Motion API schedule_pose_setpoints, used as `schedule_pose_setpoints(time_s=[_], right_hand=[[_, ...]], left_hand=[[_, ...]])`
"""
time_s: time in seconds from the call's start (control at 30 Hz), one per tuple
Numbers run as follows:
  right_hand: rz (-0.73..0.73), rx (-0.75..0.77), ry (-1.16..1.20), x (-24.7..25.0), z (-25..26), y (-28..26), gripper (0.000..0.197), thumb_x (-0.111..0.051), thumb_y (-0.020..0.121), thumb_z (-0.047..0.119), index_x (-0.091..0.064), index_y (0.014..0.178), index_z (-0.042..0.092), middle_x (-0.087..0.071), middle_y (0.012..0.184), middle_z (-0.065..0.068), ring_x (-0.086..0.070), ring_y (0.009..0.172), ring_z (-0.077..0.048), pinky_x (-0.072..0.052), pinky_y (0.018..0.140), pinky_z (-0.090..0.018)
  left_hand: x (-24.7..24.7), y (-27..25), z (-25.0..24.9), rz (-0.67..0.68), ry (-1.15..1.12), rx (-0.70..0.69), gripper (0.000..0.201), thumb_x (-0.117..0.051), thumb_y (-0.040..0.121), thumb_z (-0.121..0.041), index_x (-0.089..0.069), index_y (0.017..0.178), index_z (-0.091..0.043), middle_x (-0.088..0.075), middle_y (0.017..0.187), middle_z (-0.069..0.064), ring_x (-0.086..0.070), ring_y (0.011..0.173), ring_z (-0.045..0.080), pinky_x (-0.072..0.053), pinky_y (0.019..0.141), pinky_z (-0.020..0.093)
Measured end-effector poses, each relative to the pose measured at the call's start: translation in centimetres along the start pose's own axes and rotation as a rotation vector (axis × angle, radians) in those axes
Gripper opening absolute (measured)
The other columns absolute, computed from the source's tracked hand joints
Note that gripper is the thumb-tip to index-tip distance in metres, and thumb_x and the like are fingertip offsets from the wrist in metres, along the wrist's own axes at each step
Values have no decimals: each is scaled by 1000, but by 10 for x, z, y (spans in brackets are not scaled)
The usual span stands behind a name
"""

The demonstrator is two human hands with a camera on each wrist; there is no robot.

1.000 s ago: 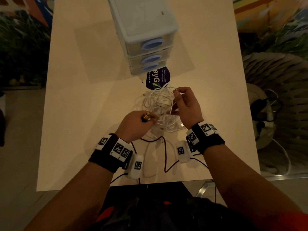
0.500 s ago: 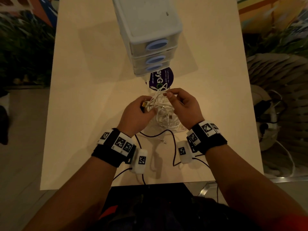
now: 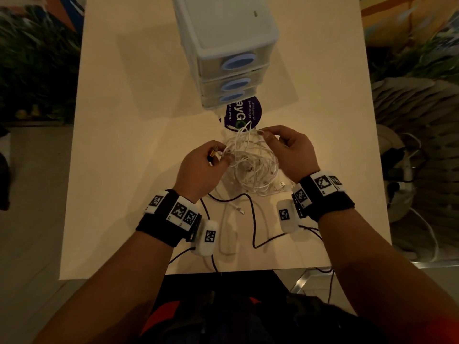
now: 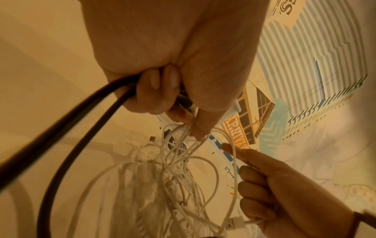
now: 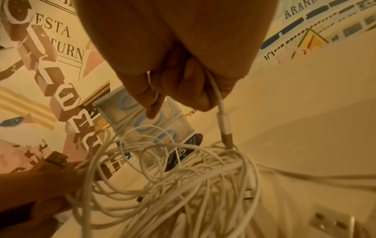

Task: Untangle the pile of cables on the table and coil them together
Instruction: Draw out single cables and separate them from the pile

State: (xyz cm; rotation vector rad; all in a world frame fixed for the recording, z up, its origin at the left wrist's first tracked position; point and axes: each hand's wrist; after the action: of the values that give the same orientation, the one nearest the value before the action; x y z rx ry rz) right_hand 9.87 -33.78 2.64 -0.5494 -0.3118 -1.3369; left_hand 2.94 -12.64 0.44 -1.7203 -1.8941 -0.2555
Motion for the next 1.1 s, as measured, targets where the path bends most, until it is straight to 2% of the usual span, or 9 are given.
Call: schedule_pose_setpoints(time_s=[0.1,0.23,0.33,0.43,0.57,0.7,0.8,0.93,1.1], right_hand=[[-12,28,-107,5,-2,1,18,-62,96,34,-78,98,27,-59,63,33,-54,62,-1,-48,70,-32],[32,48,-135,9,-2,-2,16,-61,95,30,-77,96,29,-74,94,10,-68,75,-7,-56,73,-26],[110,90,-155,12,1,-4,21,-57,99,22,-74,107,31,-73,93,9,-70,63,-4,-53,67,-18],[156,118,-203,11,0,-6,30,-53,98,12,-74,111,30,-73,97,7,-70,71,-5,-54,74,-19],[190,135,-240,9,5,-10,28,-54,97,15,-74,110,28,-73,103,7,-68,80,-7,-53,77,-17],[210,195,-273,5,12,-15,15,-64,97,34,-76,104,31,-73,100,13,-59,69,6,-55,80,-34],[246,193,-265,-3,15,-18,14,-64,96,37,-76,102,32,-74,96,13,-63,69,2,-57,78,-38],[287,139,-208,-12,18,-21,17,-61,98,31,-75,106,29,-75,93,10,-70,69,-8,-58,78,-40],[377,13,15,-17,19,-22,19,-56,102,21,-74,108,22,-75,86,4,-62,59,-5,-53,65,-30]], left_hand=[[0,-1,-1,-2,-34,23,17,-71,93,-44,-65,97,-28,-55,66,-6,-49,59,6,-38,58,14],[3,-4,-4,5,-88,12,17,-73,92,-39,-64,95,-25,-56,66,-9,-49,59,4,-37,58,13],[3,-7,-6,4,-121,-6,16,-75,91,-36,-64,94,-25,-56,67,-9,-47,59,5,-39,59,18],[2,-9,-7,1,-139,-20,12,-75,91,-35,-65,94,-28,-59,70,-4,-49,62,10,-43,62,27],[2,-10,-9,-37,-128,-26,14,-77,90,-35,-66,97,-29,-58,68,-5,-48,59,6,-39,59,17],[1,-12,-10,-52,-117,-27,16,-78,88,-37,-69,99,-31,-54,65,-5,-47,57,6,-39,58,18],[1,-13,-13,-43,-121,-49,15,-79,88,-37,-71,98,-30,-57,66,-2,-47,57,6,-39,57,17],[0,-15,-16,-60,-117,-66,14,-80,87,-36,-71,93,-28,-55,64,-7,-47,58,6,-38,58,18],[2,-16,-14,-124,-57,-73,18,-82,84,-41,-71,92,-29,-55,66,-7,-50,60,8,-37,59,19]])
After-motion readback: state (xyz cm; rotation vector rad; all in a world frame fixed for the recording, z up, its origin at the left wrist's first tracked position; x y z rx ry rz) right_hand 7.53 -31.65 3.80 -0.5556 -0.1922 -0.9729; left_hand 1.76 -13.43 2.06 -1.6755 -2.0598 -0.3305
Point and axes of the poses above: each hand's wrist, its own y-axis towards the middle knuckle, its own x-axis out of the back of the hand, z = x × y
